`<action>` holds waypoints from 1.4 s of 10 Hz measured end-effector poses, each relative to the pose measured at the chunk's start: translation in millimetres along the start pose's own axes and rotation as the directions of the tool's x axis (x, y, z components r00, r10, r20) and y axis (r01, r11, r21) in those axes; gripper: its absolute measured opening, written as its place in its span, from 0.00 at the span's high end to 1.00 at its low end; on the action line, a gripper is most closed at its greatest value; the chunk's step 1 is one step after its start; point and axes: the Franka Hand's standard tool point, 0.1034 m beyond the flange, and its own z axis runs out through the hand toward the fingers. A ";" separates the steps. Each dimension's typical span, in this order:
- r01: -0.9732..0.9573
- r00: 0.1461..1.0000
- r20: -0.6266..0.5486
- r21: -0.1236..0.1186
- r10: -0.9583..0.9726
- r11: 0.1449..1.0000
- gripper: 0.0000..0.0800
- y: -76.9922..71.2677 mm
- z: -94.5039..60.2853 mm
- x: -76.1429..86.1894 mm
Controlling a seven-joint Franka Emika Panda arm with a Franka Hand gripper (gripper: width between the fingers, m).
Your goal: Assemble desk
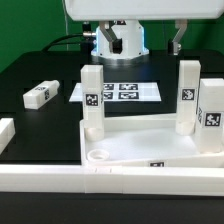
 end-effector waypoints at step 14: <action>0.105 0.994 0.035 -0.015 -0.105 0.994 0.19 224.8 61.5 -41.1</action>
Offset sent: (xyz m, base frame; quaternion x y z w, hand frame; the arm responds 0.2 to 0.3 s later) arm -0.0461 -0.0914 -0.0002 0.0206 -0.0157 -0.0418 0.9988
